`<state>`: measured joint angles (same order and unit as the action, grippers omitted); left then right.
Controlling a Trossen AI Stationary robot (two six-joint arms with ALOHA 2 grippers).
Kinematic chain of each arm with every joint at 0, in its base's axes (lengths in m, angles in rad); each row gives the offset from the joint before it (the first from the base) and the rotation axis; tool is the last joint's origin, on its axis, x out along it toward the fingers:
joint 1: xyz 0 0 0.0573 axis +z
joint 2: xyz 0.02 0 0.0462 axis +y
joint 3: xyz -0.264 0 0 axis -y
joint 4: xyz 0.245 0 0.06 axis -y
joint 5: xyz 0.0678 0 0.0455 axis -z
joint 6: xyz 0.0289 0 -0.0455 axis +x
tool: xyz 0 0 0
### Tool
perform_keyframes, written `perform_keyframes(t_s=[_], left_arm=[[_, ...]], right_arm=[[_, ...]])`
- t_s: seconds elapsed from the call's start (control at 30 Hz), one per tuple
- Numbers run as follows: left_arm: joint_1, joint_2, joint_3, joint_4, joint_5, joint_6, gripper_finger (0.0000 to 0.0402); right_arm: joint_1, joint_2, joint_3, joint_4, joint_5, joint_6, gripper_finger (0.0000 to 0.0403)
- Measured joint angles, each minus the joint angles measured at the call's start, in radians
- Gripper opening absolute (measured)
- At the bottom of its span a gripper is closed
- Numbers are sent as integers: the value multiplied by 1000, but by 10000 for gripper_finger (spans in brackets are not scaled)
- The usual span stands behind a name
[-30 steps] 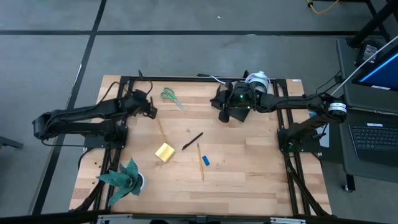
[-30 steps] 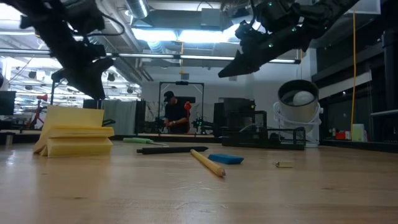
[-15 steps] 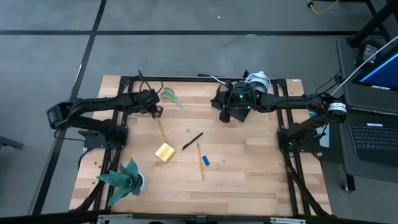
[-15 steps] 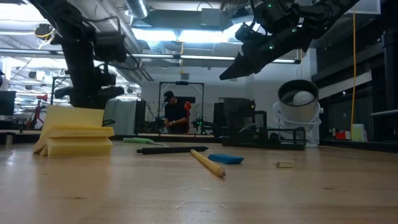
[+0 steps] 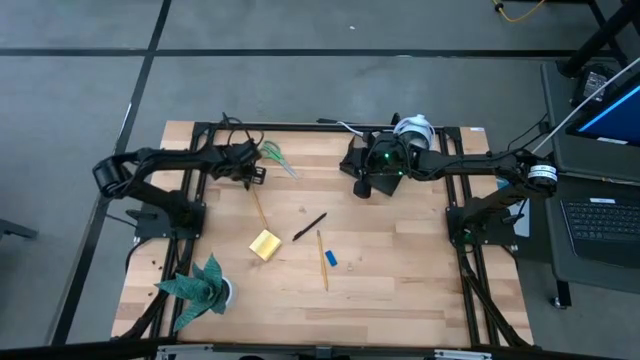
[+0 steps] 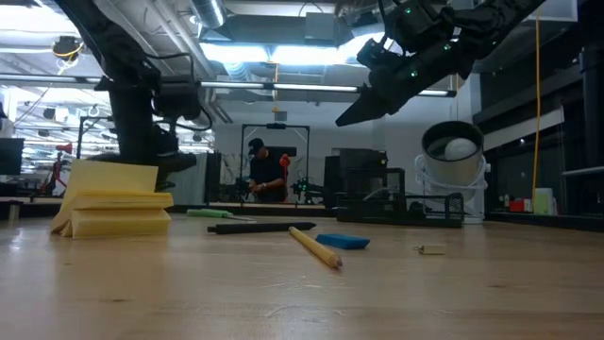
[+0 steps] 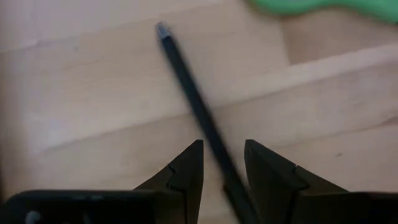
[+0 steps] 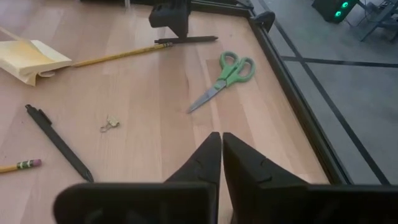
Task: Pick and place office supplies into organizer
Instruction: Put the top black pen into the metal mesh desk organizer
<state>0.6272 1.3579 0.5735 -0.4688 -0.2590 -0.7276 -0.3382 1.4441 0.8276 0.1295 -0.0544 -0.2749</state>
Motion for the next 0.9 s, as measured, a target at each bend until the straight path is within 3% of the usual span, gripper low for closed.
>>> perform_keyframes(t_s=[0.9], left_arm=[[30,50,-1,-3,16,33,111]], right_arm=[[0,1,0,-1,0,0,19]])
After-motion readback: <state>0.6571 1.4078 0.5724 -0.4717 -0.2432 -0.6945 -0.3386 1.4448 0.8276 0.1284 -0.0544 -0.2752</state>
